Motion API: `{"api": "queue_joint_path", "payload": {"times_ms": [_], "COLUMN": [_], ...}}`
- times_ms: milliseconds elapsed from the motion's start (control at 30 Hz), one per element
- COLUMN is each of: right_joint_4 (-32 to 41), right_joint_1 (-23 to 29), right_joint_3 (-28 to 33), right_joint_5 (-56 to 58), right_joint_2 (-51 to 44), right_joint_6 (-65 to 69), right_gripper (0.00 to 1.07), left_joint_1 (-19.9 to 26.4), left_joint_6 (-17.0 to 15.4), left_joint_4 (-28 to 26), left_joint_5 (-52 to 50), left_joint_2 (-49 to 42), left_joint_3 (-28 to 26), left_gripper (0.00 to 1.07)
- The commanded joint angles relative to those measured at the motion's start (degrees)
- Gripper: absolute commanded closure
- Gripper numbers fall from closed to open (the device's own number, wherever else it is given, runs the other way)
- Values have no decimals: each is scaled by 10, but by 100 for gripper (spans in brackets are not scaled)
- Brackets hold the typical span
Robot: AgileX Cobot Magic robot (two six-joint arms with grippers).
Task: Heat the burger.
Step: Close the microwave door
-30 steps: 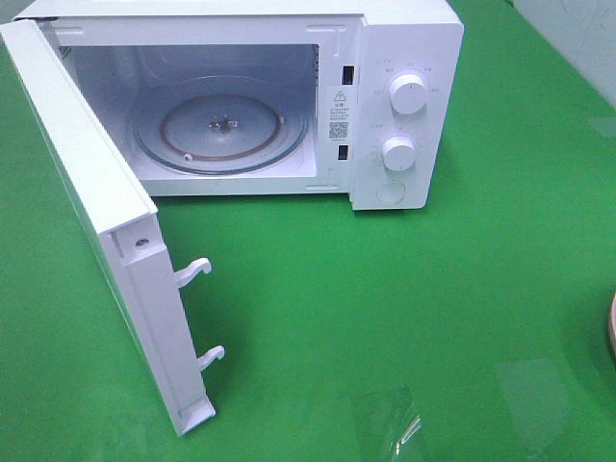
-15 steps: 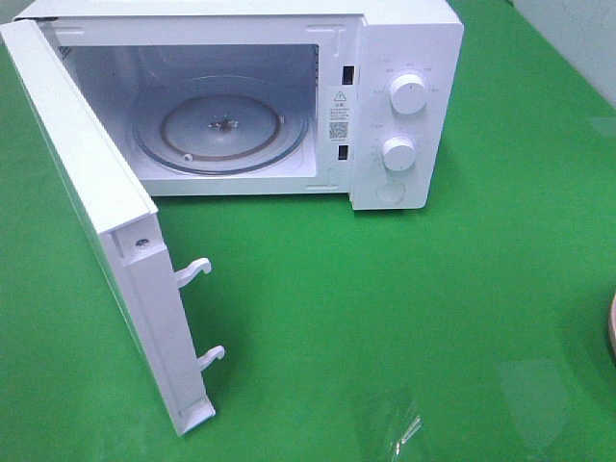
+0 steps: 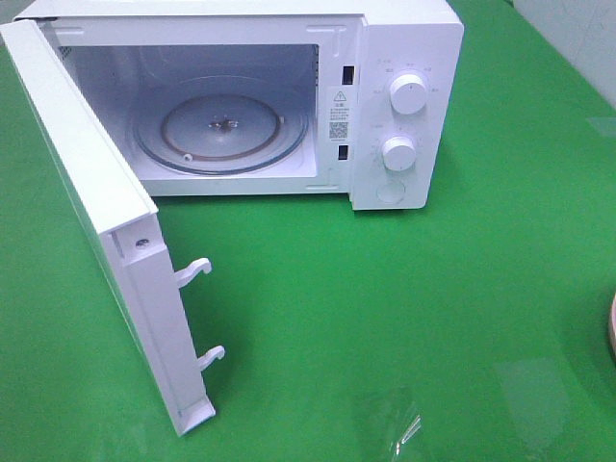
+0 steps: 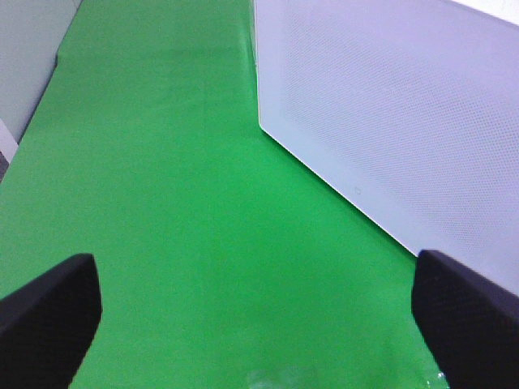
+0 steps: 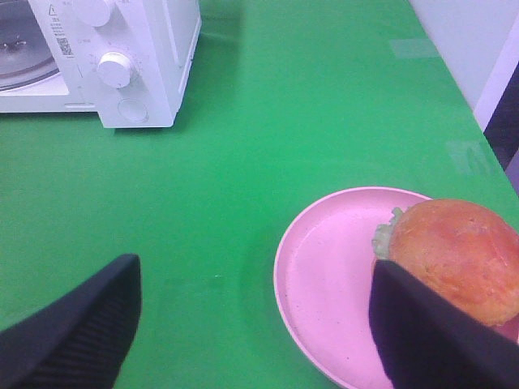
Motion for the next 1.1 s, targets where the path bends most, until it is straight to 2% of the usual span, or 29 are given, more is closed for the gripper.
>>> {"api": "queue_joint_path", "payload": {"times_ms": [33,1100], "right_joint_4": [2,2], "right_joint_1": [-2,-2], "right_joint_3": [1,1], "right_joint_5": [-6,-6], "right_joint_2": [-14,-14], "right_joint_6": [-7,-6], "right_gripper": [31,32], "left_joint_1": [1,1], "left_joint_6": [1,1], "left_joint_4": [1,1], "left_joint_5": [-2,-2], "left_joint_2": [-10,-10], "left_joint_3": [2,2], "left_gripper": [10,10]}}
